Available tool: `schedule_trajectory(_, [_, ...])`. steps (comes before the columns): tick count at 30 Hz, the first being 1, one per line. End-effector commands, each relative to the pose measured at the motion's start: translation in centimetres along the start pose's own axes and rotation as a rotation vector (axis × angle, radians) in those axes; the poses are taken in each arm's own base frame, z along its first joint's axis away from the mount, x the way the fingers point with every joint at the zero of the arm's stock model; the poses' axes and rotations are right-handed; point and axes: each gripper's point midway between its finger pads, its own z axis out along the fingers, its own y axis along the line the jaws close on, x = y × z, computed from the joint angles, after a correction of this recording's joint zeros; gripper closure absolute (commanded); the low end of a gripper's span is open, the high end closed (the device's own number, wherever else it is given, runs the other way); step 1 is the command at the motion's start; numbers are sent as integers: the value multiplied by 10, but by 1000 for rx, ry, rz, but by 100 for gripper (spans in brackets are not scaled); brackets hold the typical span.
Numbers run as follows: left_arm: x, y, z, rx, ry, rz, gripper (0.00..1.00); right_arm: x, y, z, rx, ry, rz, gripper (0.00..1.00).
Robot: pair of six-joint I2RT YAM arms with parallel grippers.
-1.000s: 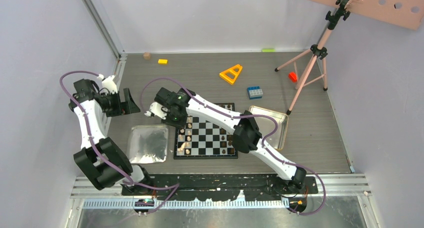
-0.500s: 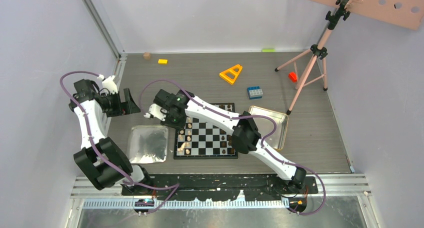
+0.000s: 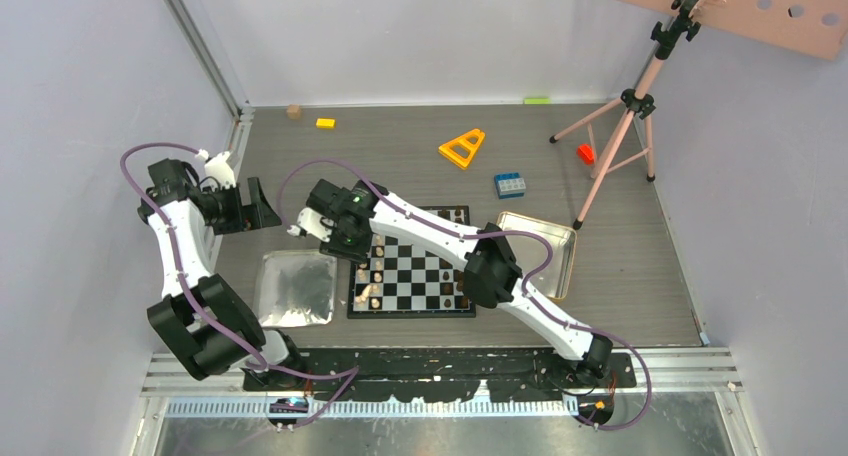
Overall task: Set up the chess pieces on the board
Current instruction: Place the chess piece on the chessboard, then pick up the chess piece from the chessboard.
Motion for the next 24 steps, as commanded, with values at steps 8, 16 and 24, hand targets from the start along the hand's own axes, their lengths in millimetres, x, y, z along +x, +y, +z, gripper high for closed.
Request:
schedule_trajectory(8, [-3, -5, -5, 24, -25, 23, 11, -40, -11, -80, 85, -185, 30, 54])
schedule_trajectory(16, [-6, -6, -7, 22, -34, 18, 11, -28, 16, -117, -37, -224, -35, 52])
schedule_trajectory(24, [-11, -4, -7, 19, -37, 17, 11, 10, 66, -99, -284, -145, -229, 57])
